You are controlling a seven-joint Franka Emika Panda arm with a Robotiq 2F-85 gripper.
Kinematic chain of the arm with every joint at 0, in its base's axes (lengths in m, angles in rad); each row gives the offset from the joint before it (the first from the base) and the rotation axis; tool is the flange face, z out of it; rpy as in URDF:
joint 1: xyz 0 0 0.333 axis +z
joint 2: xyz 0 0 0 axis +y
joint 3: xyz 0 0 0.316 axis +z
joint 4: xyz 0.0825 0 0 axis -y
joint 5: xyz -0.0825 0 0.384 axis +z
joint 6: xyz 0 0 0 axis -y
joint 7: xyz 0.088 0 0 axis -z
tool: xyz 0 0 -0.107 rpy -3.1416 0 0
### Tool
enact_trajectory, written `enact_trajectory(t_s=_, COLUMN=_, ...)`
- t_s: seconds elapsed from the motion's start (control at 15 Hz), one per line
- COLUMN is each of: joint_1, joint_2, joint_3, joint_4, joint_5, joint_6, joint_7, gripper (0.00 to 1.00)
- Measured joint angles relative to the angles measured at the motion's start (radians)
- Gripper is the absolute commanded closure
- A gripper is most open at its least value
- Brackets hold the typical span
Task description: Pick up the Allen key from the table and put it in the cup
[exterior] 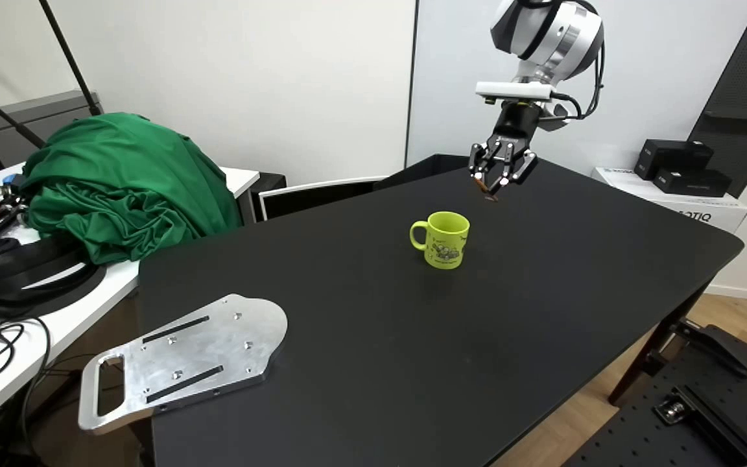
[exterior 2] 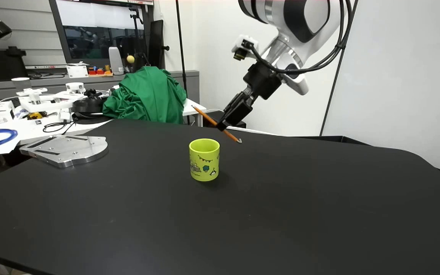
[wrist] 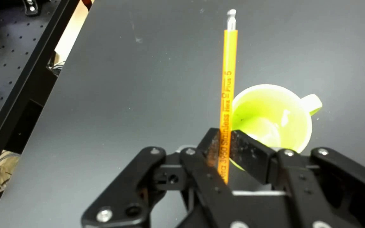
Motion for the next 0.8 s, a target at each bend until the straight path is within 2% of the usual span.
enact_trajectory(t_s=0.4, joint_1=0.005, joint_2=-0.020, joint_3=0.021, joint_4=-0.045, joint_5=0.079, joint_6=-0.056, joint_7=-0.004, gripper=0.95)
enact_trajectory(t_s=0.8, joint_1=0.027, joint_2=-0.020, joint_3=0.032, joint_4=-0.099, joint_5=0.127, joint_6=-0.060, joint_7=-0.008, gripper=0.95)
